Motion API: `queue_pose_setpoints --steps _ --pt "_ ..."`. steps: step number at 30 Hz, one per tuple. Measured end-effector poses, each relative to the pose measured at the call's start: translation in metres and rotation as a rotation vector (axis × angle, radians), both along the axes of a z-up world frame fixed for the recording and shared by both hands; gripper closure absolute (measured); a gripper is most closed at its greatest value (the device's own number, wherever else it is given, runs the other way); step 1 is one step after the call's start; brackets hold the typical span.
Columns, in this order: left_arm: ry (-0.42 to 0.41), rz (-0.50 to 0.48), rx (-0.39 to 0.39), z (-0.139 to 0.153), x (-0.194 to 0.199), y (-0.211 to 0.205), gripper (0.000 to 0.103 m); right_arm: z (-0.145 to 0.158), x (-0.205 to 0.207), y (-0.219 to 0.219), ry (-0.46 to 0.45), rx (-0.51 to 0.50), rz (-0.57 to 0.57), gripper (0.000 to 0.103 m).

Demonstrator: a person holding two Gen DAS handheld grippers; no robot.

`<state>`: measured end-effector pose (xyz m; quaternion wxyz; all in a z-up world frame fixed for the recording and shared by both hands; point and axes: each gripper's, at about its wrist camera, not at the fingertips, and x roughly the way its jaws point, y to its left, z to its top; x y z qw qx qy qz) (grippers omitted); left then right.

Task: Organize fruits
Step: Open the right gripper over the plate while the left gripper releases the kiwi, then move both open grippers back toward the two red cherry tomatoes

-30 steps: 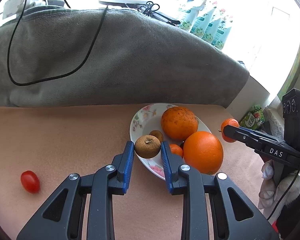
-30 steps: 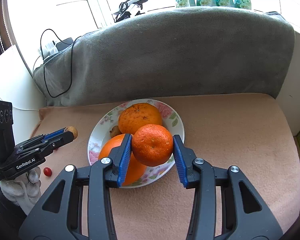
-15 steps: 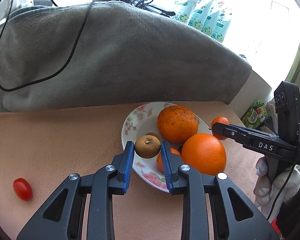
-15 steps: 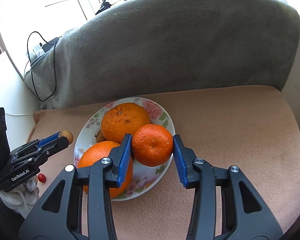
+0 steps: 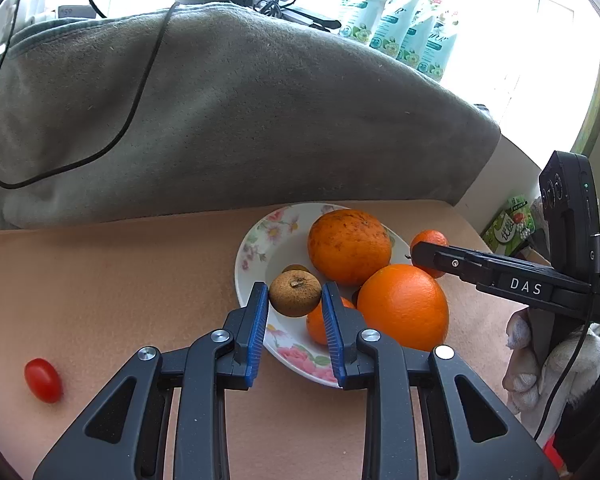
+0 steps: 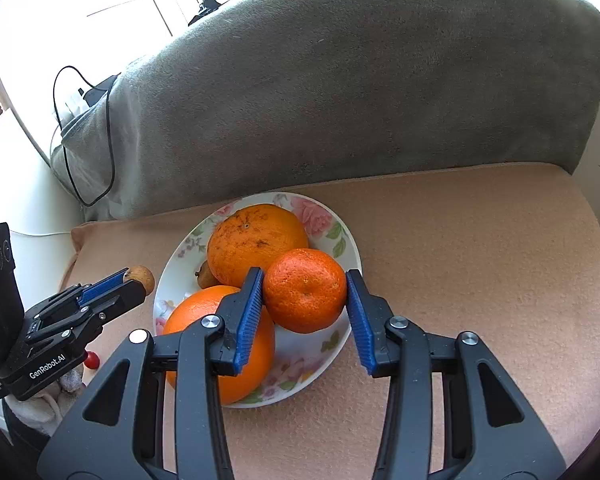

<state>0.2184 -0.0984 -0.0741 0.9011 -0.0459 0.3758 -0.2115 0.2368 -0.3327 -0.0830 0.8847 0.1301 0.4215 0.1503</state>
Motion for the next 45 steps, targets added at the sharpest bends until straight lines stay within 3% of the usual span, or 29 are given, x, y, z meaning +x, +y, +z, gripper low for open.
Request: queue_pose_setpoints --steps 4,6,7,13,16,19,24,28,45 --pt "-0.002 0.000 0.001 0.001 0.000 -0.001 0.077 0.000 0.001 0.001 0.007 0.003 0.000 0.059" --pt "-0.003 0.001 -0.001 0.001 0.000 0.000 0.077 0.001 0.000 0.000 0.001 0.011 -0.001 0.050" --pt "-0.004 0.002 -0.001 0.001 0.000 0.000 0.075 0.002 0.000 0.000 -0.005 0.015 -0.001 0.040" --pt "-0.019 0.005 0.000 0.005 -0.003 0.001 0.051 0.012 -0.002 0.000 -0.039 0.021 -0.007 0.037" --pt "-0.030 0.007 0.002 0.008 -0.006 0.001 0.044 0.015 -0.004 0.001 -0.047 0.020 -0.001 0.037" --pt "-0.043 0.011 0.013 0.010 -0.009 -0.001 0.034 0.017 -0.006 0.004 -0.056 0.013 -0.001 0.031" --pt "-0.051 0.015 0.026 0.012 -0.011 -0.001 0.034 0.023 -0.010 0.005 -0.072 0.012 -0.004 0.029" --pt "-0.060 0.026 0.030 0.015 -0.013 0.001 0.029 0.027 -0.015 0.002 -0.085 0.021 -0.012 0.019" --pt "-0.105 0.055 0.046 0.031 -0.036 0.012 0.026 0.046 -0.044 0.014 -0.137 0.002 0.001 0.016"
